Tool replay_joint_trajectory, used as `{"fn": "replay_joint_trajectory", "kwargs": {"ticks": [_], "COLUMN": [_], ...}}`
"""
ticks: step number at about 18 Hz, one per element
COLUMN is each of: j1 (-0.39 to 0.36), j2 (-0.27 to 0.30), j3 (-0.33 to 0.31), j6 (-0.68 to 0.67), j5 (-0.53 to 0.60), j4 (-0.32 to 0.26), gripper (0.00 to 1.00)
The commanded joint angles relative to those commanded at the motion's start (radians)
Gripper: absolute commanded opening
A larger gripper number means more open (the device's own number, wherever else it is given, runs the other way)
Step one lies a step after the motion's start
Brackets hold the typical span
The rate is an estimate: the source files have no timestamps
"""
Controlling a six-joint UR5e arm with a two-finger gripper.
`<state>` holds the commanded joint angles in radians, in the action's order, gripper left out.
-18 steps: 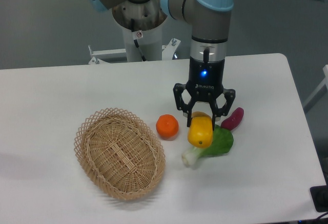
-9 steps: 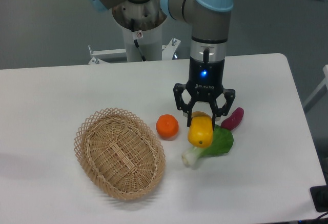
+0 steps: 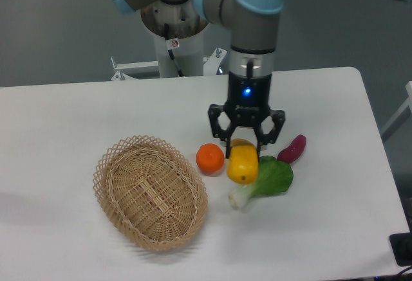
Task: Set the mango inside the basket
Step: 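Carry the held mango over the wicker basket and lower it, then open the gripper to release the mango into the basket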
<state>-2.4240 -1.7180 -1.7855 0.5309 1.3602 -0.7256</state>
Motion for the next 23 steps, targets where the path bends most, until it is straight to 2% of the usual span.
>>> {"fn": "replay_joint_trajectory", "kwargs": {"ticks": [4, 8, 12, 18, 23], "j1": [0.135, 0.204, 0.279, 0.306, 0.316], "j2": [-0.067, -0.123, -0.218, -0.285, -0.313], "j3": [0.0, 0.001, 0.018, 0.026, 0.026], "j6": [-0.091, -0.101, -0.164, -0.206, -0.201], "j5": [0.138, 0.194, 0.307, 0.327, 0.33], "j4": [0.006, 0.006, 0.011, 0.011, 0.011], "gripper": [0.54, 0.54, 0.54, 0.55, 0.55]}}
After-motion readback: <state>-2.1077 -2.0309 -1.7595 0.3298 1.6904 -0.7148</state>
